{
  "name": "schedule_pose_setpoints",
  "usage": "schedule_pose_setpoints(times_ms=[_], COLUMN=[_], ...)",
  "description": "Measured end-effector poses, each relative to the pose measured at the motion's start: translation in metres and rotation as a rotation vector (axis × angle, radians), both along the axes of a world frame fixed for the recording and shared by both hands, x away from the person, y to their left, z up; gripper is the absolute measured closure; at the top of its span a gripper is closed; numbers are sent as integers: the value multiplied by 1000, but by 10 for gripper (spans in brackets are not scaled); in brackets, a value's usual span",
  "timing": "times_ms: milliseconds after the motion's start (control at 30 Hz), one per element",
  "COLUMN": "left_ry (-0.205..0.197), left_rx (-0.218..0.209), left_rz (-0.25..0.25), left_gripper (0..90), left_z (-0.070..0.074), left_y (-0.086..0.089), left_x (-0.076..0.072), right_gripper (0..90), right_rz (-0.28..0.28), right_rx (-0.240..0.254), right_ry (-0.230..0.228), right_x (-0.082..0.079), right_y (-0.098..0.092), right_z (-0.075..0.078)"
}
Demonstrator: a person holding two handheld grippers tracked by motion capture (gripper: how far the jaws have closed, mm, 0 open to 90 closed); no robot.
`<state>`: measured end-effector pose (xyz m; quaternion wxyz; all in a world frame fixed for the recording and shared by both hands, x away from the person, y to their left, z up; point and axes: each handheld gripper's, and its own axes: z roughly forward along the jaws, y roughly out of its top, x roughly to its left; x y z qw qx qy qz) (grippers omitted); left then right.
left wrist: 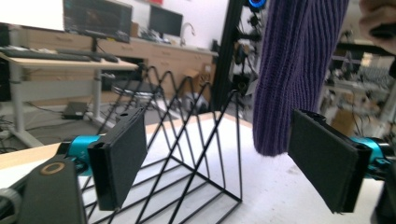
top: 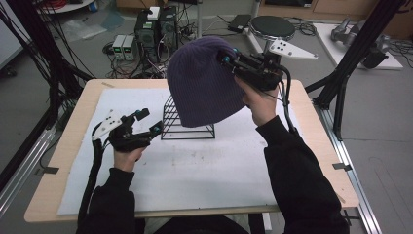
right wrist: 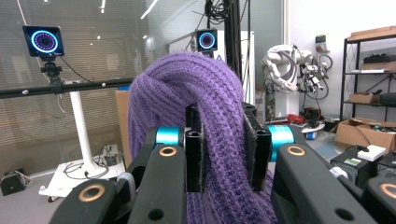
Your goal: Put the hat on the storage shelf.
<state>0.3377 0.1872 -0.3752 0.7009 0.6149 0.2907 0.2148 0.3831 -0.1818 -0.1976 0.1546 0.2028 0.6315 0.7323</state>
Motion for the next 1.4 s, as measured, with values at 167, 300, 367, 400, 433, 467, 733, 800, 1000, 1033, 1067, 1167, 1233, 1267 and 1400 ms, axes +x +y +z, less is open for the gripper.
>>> schedule_pose_setpoints(times_ms=[167,300,367,400,433,467,733,800,1000,1033,1067,1167,1233,1267,1400], left_ry=[20,38,44,47,50,53,49,60,59,58,56,64,59,55,53], left_rx=[-14,-20,-11,-12,-17,-20,6,16,24,29,33,26,36,39,20], left_rz=[-68,-125,-145,-151,-157,-163,-191,-192,-218,-213,-206,-192,-172,-164,-155], left_gripper=[207,219,219,219,220,221,301,340,577,650,727,814,824,825,825], left_z=[4,1,-1,-2,-3,-4,-2,-3,-4,-3,-3,-1,0,1,5], left_y=[-13,-26,-33,-35,-37,-38,-46,-46,-46,-45,-45,-43,-41,-40,-35], left_x=[11,16,19,20,22,24,27,28,28,28,28,28,28,28,28], right_gripper=[749,749,749,748,749,749,748,748,748,747,747,746,745,745,745], right_rz=[8,16,23,27,29,31,59,59,47,46,44,44,44,44,36], right_rx=[-1,-13,-12,-12,-12,-13,-14,-17,-28,-25,-26,-26,-29,-30,-29], right_ry=[-2,-2,-9,-7,-6,-4,7,6,-2,-3,-2,-2,-3,0,-4], right_x=[1,2,2,2,2,3,3,2,1,1,1,0,0,0,1], right_y=[5,10,13,14,16,16,21,20,17,17,16,15,15,15,13], right_z=[1,2,3,3,2,2,0,0,2,2,2,2,2,2,2])
